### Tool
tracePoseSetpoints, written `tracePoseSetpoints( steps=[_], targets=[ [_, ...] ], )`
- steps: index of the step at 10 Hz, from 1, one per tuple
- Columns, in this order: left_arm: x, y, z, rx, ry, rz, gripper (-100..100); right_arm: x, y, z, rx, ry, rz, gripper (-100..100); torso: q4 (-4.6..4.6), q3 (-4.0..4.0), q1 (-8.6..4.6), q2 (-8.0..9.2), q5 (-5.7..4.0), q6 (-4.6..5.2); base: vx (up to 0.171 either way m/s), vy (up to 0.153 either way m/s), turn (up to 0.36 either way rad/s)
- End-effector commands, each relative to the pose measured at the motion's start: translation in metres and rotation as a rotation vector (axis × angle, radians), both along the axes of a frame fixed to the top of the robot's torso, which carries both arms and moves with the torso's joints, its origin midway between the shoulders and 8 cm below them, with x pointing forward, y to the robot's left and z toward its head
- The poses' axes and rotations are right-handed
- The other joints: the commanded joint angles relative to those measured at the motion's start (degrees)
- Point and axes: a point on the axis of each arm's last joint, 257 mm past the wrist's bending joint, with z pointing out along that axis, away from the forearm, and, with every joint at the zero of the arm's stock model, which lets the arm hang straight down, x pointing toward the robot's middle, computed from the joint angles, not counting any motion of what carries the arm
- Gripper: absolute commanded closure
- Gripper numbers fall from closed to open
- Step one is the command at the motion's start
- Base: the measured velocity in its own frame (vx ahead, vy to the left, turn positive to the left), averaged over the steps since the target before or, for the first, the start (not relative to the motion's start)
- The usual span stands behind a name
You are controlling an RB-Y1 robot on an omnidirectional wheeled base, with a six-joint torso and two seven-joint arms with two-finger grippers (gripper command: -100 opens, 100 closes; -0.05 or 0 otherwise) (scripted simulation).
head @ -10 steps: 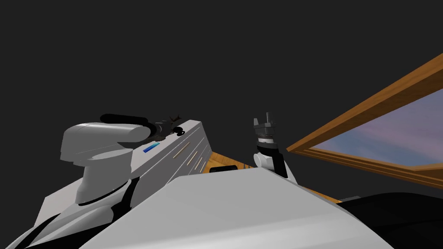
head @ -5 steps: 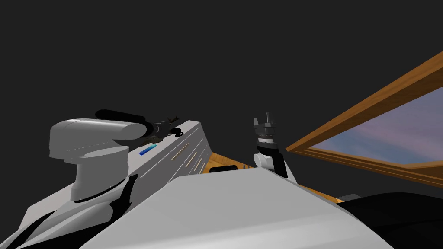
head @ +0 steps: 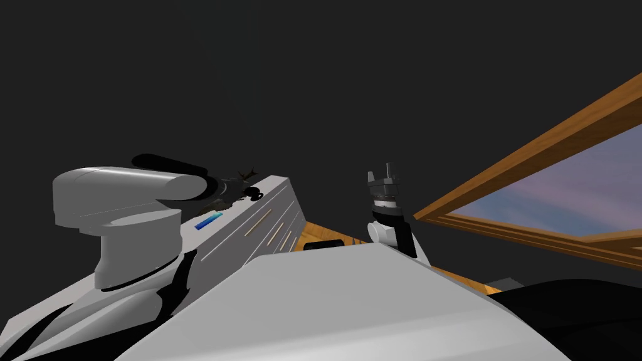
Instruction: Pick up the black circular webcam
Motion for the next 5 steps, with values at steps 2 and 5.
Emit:
tracePoseSetpoints(
  steps=[2, 5],
  targets=[
    [-0.012, 0.003, -0.003, -0.007, 0.062, 0.011, -100, 0.0, 0.0, 0.0, 0.0, 0.0, 0.0, 0, 0.0, 0.0, 0.0, 0.0, 0.0, 0.0, 0.026, -0.003, -0.042],
    [-0.023, 0.004, -0.01, -0.016, 0.118, 0.021, -100, 0.0, 0.0, 0.0, 0.0, 0.0, 0.0, 0, -0.01, -0.03, -0.01, -0.04, 0.0, 0.01, 0.03, -0.004, -0.036]
  ],
)
